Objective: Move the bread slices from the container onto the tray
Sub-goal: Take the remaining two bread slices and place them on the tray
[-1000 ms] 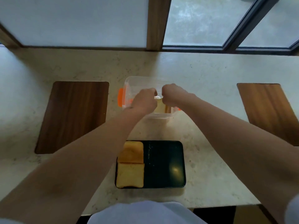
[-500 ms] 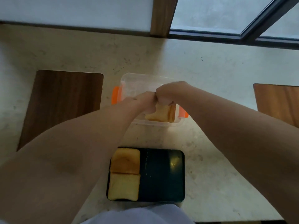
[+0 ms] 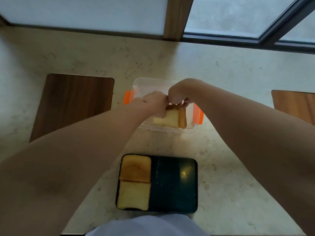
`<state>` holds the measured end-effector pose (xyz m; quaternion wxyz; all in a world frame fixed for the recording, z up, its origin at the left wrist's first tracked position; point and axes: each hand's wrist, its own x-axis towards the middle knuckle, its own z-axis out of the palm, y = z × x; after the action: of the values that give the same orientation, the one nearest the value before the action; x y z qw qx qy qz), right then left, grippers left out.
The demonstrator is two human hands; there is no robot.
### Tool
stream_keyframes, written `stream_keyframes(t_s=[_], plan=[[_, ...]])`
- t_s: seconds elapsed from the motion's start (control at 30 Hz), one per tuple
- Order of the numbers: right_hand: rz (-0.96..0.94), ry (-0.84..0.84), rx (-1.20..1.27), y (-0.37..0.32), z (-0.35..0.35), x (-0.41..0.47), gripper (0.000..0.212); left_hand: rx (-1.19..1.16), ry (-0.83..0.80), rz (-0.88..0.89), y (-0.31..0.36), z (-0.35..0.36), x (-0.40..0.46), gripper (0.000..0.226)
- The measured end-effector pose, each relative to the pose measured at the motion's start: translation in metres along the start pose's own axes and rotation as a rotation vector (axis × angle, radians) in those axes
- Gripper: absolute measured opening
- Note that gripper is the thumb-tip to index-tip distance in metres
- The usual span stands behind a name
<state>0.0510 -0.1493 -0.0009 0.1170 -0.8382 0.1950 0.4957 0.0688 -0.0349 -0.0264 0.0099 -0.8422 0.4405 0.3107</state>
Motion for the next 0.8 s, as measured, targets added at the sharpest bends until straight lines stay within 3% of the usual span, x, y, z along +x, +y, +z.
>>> stream_keyframes(t_s=[0.2, 0.33, 0.47, 0.57, 0.63, 0.73, 0.8], plan=[[-0.020, 0.040, -0.099, 0.001, 0.013, -0.005, 0.013, 0.241, -0.112, -0.028, 0.007, -0.018, -0.027, 0.018], [-0.038, 0.157, -0.355, -0.006, 0.023, -0.009, 0.026, 0.396, -0.052, -0.061, 0.015, -0.035, -0.058, 0.010], [-0.159, 0.316, -0.300, 0.003, 0.027, -0.019, 0.041, 0.350, 0.164, -0.095, 0.026, -0.048, -0.098, 0.011], [-0.182, 0.467, -0.135, 0.016, 0.032, -0.043, 0.020, -0.015, 0.392, -0.086, 0.026, -0.046, -0.140, 0.011], [-0.173, 0.551, 0.125, 0.034, 0.039, -0.064, 0.012, -0.381, 0.442, -0.069, 0.024, -0.034, -0.169, 0.008], [-0.237, 0.529, 0.943, 0.075, 0.075, -0.105, 0.011, -0.978, 0.357, -0.142, 0.022, -0.002, -0.198, 0.019], [-0.377, 0.373, 1.505, 0.091, 0.120, -0.133, 0.019, -1.545, 0.154, -0.180, 0.019, 0.026, -0.208, 0.042]])
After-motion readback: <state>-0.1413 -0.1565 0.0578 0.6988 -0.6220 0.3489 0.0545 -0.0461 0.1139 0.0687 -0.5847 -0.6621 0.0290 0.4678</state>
